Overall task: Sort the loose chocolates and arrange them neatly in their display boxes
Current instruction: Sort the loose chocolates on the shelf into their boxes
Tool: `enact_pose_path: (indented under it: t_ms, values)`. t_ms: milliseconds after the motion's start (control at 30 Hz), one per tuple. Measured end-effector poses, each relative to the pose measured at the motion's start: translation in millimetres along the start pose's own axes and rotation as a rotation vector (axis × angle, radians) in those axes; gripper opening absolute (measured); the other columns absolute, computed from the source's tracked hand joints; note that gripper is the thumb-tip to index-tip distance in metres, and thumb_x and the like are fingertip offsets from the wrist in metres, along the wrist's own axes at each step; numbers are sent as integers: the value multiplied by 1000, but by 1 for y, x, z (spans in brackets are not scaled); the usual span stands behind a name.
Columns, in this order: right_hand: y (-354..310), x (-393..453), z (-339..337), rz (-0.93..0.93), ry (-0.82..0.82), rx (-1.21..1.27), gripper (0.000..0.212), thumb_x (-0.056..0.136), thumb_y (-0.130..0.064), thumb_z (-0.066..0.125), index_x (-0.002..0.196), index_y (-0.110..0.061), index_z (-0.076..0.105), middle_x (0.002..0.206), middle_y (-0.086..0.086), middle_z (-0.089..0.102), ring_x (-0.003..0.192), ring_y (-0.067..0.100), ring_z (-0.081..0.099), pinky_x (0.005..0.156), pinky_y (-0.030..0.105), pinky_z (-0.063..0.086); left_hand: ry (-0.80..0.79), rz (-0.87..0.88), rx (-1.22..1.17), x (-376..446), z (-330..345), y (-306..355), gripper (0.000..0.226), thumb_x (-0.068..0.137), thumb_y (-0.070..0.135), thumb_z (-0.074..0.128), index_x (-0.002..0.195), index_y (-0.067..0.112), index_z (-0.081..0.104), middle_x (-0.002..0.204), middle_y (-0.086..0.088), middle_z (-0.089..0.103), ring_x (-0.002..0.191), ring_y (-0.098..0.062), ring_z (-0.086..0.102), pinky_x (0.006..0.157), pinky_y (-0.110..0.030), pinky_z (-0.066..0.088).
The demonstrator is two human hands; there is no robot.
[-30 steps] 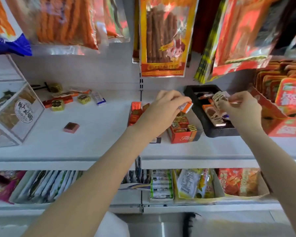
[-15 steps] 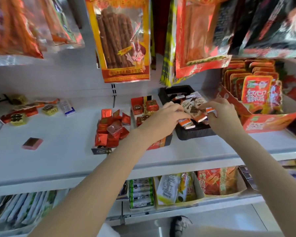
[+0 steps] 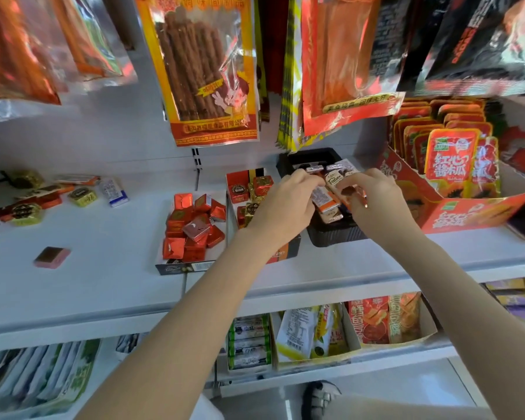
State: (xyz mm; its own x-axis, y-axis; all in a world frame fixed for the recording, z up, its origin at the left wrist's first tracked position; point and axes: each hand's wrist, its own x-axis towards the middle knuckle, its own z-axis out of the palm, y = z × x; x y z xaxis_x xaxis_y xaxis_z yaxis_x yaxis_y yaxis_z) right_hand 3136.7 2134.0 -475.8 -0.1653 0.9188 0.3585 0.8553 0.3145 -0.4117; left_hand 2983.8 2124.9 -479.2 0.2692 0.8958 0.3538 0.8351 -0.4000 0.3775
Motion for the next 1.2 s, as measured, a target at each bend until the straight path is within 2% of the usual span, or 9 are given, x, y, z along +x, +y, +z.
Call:
enact_pose_path:
  t_ms: [167, 300, 567, 733, 800, 900, 1000, 1100, 1200]
  values:
    - [-29, 1, 0, -84, 46, 25, 33, 84, 6, 43, 107, -6, 64, 111, 18, 59, 100, 37, 46, 80, 31, 31, 101, -61, 90, -25, -26, -21, 35, 91, 12, 43, 124, 18, 53, 124, -3, 52, 117, -20, 47, 101, -35, 33]
    - [-69, -2, 13, -181, 15, 92, 34, 83, 3, 45, 112, -6, 59, 112, 15, 59, 105, 34, 48, 86, 32, 34, 117, -138, 133, -54, -53, -44, 33, 92, 15, 43, 123, 20, 53, 124, 0, 52, 118, -18, 47, 104, -34, 29]
    - [-174, -2, 69, -348, -119, 248, 35, 80, 7, 44, 110, -3, 59, 109, 17, 61, 105, 34, 51, 90, 32, 35, 103, -433, 227, -131, -112, -127, 39, 86, 10, 49, 125, 16, 52, 124, -9, 54, 115, -29, 50, 99, -43, 36]
    - [-235, 15, 119, -375, -290, 355, 39, 84, 5, 44, 120, -5, 54, 118, 15, 59, 113, 29, 50, 93, 26, 35, -112, -691, 338, -179, -138, -181, 38, 91, 24, 47, 129, 31, 47, 140, -1, 38, 123, -33, 36, 99, -43, 34]
    - [-260, 28, 143, -461, -395, 305, 41, 87, -2, 47, 128, -6, 48, 127, 16, 53, 118, 31, 47, 94, 26, 32, -211, -731, 273, -191, -143, -202, 34, 89, 27, 51, 123, 32, 54, 135, -1, 42, 121, -32, 39, 101, -42, 35]
    - [-295, 46, 179, -527, -558, 210, 51, 91, -11, 47, 140, -11, 33, 139, 16, 42, 125, 30, 42, 97, 26, 29, -158, -679, 179, -195, -150, -219, 25, 87, 15, 56, 111, 20, 64, 112, -10, 54, 104, -31, 53, 91, -35, 43]
    - [-321, 61, 210, -604, -593, 146, 58, 92, -14, 45, 144, -19, 21, 147, 12, 31, 133, 30, 32, 107, 30, 24, -75, -691, 101, -195, -156, -236, 30, 85, 8, 58, 114, 13, 60, 117, -11, 50, 101, -30, 57, 90, -30, 44]
    - [-331, 71, 234, -714, -551, -83, 45, 91, -19, 44, 135, -15, 40, 146, 13, 32, 135, 32, 28, 113, 40, 21, -2, -730, 0, -197, -160, -257, 46, 79, 14, 66, 123, 15, 51, 127, -11, 47, 114, -30, 51, 99, -35, 41]
    - [-327, 72, 238, -747, -462, -105, 25, 87, -17, 47, 107, -10, 60, 127, 15, 47, 121, 37, 37, 104, 40, 27, 104, -785, 21, -199, -160, -271, 64, 76, 32, 70, 133, 26, 40, 138, -9, 36, 128, -30, 34, 109, -38, 28]
